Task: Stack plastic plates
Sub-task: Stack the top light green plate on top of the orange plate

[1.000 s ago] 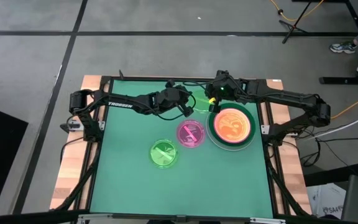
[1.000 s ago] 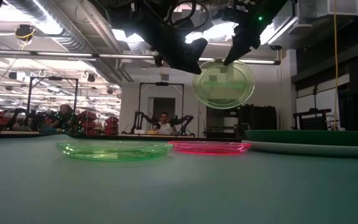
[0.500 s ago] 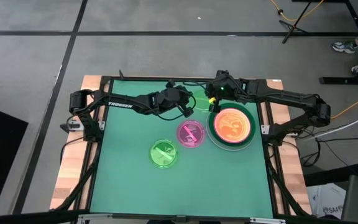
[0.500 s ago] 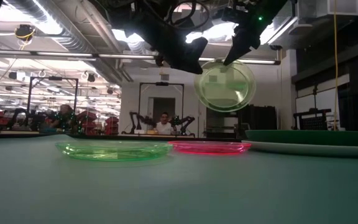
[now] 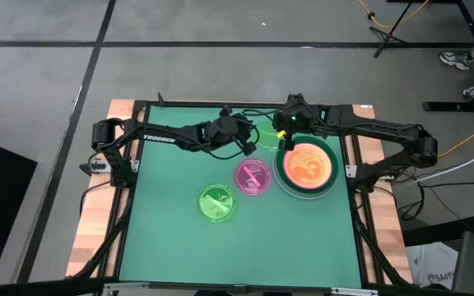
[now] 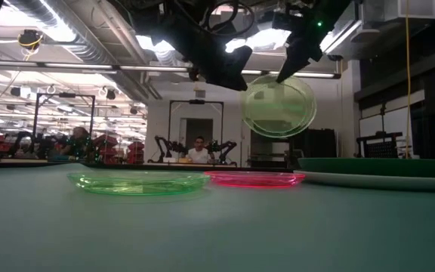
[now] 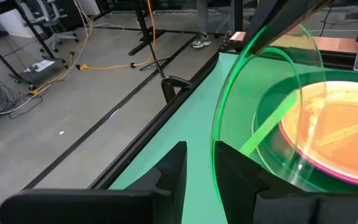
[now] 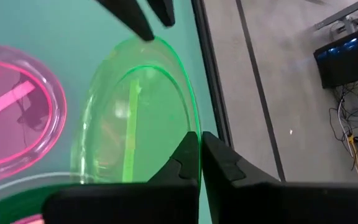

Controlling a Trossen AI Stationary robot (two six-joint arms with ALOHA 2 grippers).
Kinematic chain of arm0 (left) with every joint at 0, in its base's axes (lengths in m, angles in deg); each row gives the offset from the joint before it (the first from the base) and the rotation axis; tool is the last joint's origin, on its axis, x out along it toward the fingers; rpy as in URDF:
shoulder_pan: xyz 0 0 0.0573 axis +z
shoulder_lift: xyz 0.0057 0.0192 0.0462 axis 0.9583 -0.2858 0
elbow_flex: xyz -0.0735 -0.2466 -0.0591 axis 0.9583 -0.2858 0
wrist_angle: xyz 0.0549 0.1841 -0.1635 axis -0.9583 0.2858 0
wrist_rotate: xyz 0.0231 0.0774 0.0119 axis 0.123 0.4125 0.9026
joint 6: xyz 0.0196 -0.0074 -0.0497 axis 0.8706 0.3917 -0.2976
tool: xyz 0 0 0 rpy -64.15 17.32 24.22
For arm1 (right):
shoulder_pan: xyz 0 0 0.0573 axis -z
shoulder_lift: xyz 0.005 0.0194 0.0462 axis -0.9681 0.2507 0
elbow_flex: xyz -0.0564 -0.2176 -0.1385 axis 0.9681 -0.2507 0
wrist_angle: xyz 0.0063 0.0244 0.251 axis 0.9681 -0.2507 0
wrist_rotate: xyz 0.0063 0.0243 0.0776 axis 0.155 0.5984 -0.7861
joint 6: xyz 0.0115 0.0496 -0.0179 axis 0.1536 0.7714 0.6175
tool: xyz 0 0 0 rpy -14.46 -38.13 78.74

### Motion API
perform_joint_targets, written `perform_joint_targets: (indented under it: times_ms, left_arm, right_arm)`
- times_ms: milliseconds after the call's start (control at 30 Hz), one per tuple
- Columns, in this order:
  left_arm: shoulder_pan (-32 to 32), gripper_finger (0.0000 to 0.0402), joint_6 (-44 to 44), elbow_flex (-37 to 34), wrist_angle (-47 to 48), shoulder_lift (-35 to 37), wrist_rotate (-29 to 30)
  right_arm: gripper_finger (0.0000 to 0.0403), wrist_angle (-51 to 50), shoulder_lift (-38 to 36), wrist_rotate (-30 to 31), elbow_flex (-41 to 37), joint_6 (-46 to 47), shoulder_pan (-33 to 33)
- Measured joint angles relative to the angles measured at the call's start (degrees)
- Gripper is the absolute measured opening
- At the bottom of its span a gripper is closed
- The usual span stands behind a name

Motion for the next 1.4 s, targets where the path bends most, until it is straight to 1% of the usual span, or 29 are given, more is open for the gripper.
perform_joint_targets:
  times_ms: [200,433,500,600,733,800,867,967,1133,1300,1400]
  left_arm:
    - [0.0,0.0075,0.0,0.0,0.0,0.0,0.1]
    - [0.0,0.0076,0.0,0.0,1.8,0.0,0.1]
    - [0.0,0.0076,0.0,0.0,2.7,0.0,0.1]
    - [0.0,0.0076,0.0,0.0,4.2,0.0,0.1]
    - [0.0,0.0076,-0.1,0.0,4.6,0.0,0.1]
    - [0.0,0.0076,-0.2,0.0,4.6,0.0,0.1]
    - [0.0,0.0076,-0.2,0.0,4.6,0.0,0.1]
    - [0.0,0.0076,-0.3,0.0,4.5,0.0,0.1]
    - [0.0,0.0076,-0.3,0.0,4.5,0.0,0.1]
    - [0.0,0.0076,-0.3,0.0,4.5,0.0,0.1]
    - [0.0,0.0076,-0.3,0.0,4.5,0.0,0.1]
  right_arm:
    - [0.0001,-4.6,0.0,-0.2,0.0,0.0,0.5]
    - [0.0001,-9.4,-0.2,-3.9,0.0,1.2,3.6]
    - [0.0001,-11.0,-0.2,-6.5,0.0,1.3,4.7]
    - [0.0001,-14.2,-0.2,-12.1,0.0,0.9,7.0]
    - [0.0001,-20.7,-0.5,-18.8,0.0,-1.1,10.7]
    - [0.0001,-24.5,-0.5,-21.1,0.0,-1.9,12.5]
    - [0.0001,-27.2,-0.5,-21.8,0.0,-3.2,14.1]
    - [0.0001,-28.4,-0.6,-22.7,-1.5,-4.6,15.5]
    - [0.0001,-28.4,-0.5,-27.9,-5.3,-6.2,16.3]
    - [0.0001,-28.0,-0.5,-28.1,-8.9,-6.3,16.1]
    - [0.0001,-25.9,-0.5,-27.4,-10.8,-6.3,16.1]
